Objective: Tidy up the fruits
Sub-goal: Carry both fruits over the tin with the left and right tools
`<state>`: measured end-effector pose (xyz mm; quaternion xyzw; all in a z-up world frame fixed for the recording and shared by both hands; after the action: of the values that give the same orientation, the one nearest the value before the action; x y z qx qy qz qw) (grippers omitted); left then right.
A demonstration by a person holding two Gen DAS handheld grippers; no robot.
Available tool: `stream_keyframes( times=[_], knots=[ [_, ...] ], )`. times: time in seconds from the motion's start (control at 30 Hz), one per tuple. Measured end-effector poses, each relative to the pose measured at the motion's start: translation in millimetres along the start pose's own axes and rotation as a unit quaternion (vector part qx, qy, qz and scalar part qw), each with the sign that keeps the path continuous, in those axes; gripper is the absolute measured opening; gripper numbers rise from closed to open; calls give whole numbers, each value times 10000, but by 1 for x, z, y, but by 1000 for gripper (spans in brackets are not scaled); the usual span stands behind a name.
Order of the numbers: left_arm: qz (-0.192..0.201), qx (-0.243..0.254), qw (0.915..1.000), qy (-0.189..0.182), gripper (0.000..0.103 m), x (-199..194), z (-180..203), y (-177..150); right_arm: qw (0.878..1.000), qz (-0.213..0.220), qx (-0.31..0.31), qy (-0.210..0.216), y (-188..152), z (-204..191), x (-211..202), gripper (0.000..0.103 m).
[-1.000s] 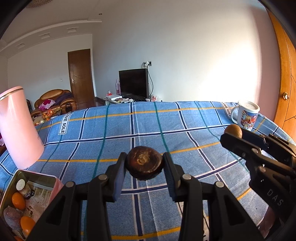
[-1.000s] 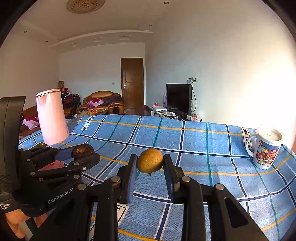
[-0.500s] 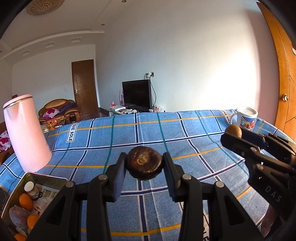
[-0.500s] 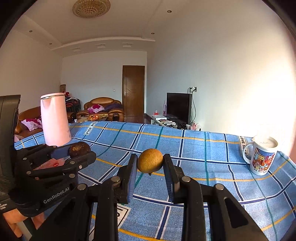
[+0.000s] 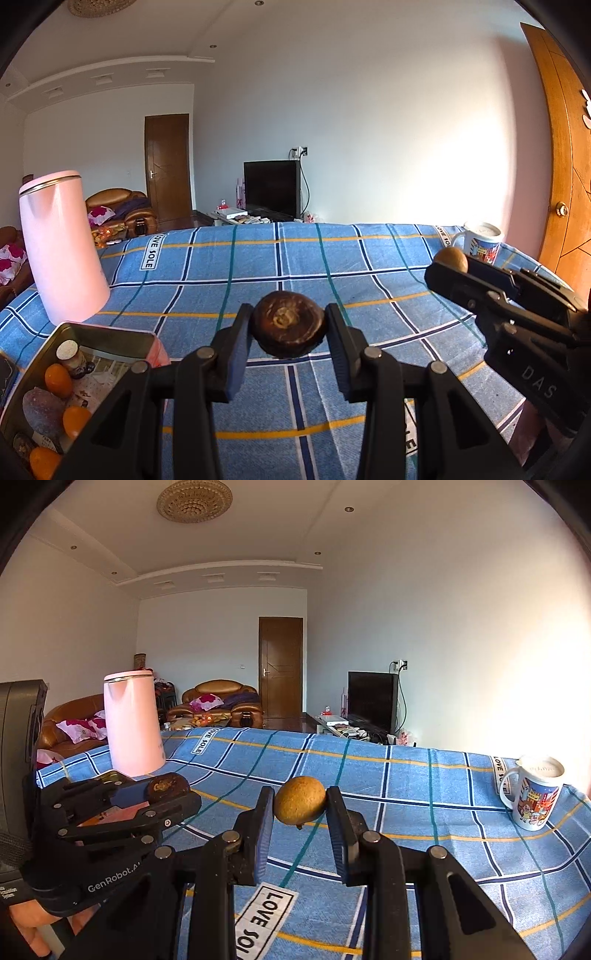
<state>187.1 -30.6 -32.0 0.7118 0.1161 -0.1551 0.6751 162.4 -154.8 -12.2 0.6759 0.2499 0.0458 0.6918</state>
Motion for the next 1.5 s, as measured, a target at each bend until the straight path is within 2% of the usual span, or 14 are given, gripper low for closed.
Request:
stream_keyframes(
  times=[0.43, 1.0, 1.5],
  knots=[
    [-20, -196, 9996, 188, 41, -28, -40, -10, 9984, -57, 45, 561, 10, -54, 1, 30],
    [-36, -492, 9948, 888, 41, -64, -120, -17, 9911, -97, -445, 1253, 35, -143, 12, 30],
    [-117, -685, 9898, 1242, 41, -77, -167, -33, 9838, -322, -707, 1614, 27, -204, 31, 30]
  ],
)
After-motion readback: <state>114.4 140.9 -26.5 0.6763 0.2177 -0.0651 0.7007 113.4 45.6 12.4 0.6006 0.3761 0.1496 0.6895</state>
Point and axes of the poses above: each gripper's, at about its wrist camera, not at the fingertips, and x roughly the way its jaws point, z to its right, y to its top, the point moved 6 cm from there along x, roughly the way its jaws point, and after that the axes turned 4 degrees about x, right-handed, at the moved point
